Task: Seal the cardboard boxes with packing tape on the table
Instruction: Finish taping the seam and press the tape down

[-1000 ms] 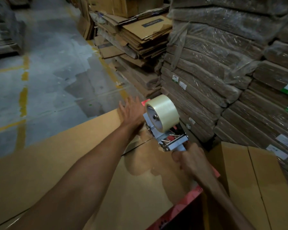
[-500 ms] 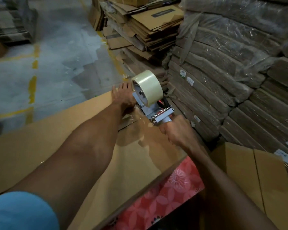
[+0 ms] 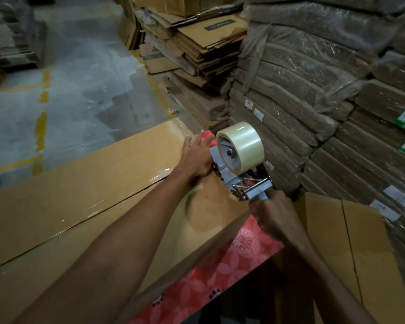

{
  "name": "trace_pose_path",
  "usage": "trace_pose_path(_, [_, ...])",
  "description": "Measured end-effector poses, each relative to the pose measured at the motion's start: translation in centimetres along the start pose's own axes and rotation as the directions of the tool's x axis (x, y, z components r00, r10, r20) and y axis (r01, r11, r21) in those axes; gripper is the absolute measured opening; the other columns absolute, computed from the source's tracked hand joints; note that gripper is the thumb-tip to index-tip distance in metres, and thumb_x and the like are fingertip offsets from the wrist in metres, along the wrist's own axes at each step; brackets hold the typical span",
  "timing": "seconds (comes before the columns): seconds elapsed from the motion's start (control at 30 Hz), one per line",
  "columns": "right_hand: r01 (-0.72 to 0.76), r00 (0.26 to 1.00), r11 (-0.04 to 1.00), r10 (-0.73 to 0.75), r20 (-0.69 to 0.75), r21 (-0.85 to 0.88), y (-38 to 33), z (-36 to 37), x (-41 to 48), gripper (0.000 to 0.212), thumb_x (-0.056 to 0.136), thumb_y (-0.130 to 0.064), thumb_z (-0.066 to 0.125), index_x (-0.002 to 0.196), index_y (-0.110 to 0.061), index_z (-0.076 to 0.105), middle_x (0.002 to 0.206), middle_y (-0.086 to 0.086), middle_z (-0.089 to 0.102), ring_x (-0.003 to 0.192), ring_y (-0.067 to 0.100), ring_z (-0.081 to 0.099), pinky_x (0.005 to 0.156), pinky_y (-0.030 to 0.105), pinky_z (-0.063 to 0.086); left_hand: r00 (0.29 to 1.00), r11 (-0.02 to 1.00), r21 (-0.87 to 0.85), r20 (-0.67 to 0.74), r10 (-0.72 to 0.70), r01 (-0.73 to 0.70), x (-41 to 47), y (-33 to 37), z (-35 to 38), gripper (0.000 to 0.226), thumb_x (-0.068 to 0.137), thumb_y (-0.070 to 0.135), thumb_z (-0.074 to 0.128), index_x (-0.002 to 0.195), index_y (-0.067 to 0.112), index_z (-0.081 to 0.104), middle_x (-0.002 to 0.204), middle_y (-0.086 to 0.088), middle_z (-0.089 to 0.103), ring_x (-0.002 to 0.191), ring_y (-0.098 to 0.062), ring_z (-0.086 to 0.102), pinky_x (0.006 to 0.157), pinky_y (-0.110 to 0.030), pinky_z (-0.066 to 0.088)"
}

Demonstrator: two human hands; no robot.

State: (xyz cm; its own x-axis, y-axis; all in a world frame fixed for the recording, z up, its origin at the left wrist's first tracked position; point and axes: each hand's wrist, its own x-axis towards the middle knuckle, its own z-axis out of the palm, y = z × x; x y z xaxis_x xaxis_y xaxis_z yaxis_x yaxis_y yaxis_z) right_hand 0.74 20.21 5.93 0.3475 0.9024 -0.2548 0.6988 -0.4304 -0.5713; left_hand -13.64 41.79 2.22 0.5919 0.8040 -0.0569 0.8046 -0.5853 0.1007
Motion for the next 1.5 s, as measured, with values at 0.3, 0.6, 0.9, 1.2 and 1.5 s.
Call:
trace_pose_path(0.3, [-0.099, 0.993, 0.925, 0.114, -0.017, 0.368, -0.5, -1.2, -3.8, 0.011, 0.078, -0.006, 0.062, 0.068, -0.010, 0.061, 0.053, 0.003, 0.057, 0.043, 0.019, 0.048, 0.043, 0.027, 0.036, 0.999, 0.999, -0.040, -0.027, 0.031, -0.032, -0.4, 0.6, 0.0, 0.051, 0.101, 0.033, 0.035, 0.151, 0.024, 0.040, 0.162, -0.005, 0.026, 0.154, -0.023, 0.007, 0.122, -0.055, 0.001])
trace_pose_path(0.6, [-0.113, 0.987, 0.918, 0.148, -0.063, 0.379, 1.7, -0.6, -7.0, 0.008, 0.068, -0.011, 0.064, 0.061, -0.014, 0.064, 0.054, 0.004, 0.063, 0.047, 0.021, 0.054, 0.046, 0.031, 0.039, 0.965, 0.917, -0.327, -0.198, 0.170, -0.229, -4.3, 4.4, 0.0, 0.043, 0.093, 0.022, 0.036, 0.121, 0.002, 0.062, 0.124, -0.024, 0.060, 0.119, -0.042, 0.052, 0.107, -0.055, 0.035])
trace_pose_path(0.9, [-0.105, 0.991, 0.964, 0.122, -0.055, 0.246, 3.1, -1.4, -7.4, 0.009, 0.078, -0.022, 0.063, 0.075, -0.014, 0.065, 0.069, 0.002, 0.067, 0.054, 0.020, 0.060, 0.047, 0.026, 0.040, 0.935, 0.936, -0.008, -0.046, 0.352, -0.353, -4.1, 3.6, 1.7, 0.067, 0.090, 0.042, 0.022, 0.145, 0.016, 0.051, 0.151, -0.011, 0.048, 0.144, -0.032, 0.036, 0.122, -0.049, 0.010])
trace_pose_path(1.2, [-0.142, 0.986, 0.950, 0.159, -0.041, 0.280, 8.5, 0.3, -12.0, 0.005, 0.091, -0.014, 0.064, 0.087, -0.013, 0.065, 0.082, 0.005, 0.068, 0.077, 0.024, 0.066, 0.071, 0.040, 0.054, 0.941, 0.938, -0.075, -0.038, 0.335, -0.337, -4.5, 5.0, 0.9, 0.081, 0.093, 0.061, 0.003, 0.133, 0.022, 0.061, 0.139, -0.005, 0.058, 0.139, -0.024, 0.040, 0.118, -0.046, 0.015])
trace_pose_path(1.5, [-0.105, 0.993, 0.970, 0.090, 0.077, 0.217, 12.1, 4.3, -10.3, 0.019, 0.081, -0.027, 0.044, 0.070, -0.041, 0.051, 0.086, 0.016, 0.063, 0.081, 0.024, 0.057, 0.079, 0.041, 0.053, 0.894, 0.889, -0.105, -0.104, 0.435, -0.445, -7.3, 7.7, 2.1, 0.067, 0.100, 0.048, 0.015, 0.130, 0.011, 0.061, 0.118, -0.011, 0.065, 0.113, -0.028, 0.053, 0.106, -0.044, 0.031])
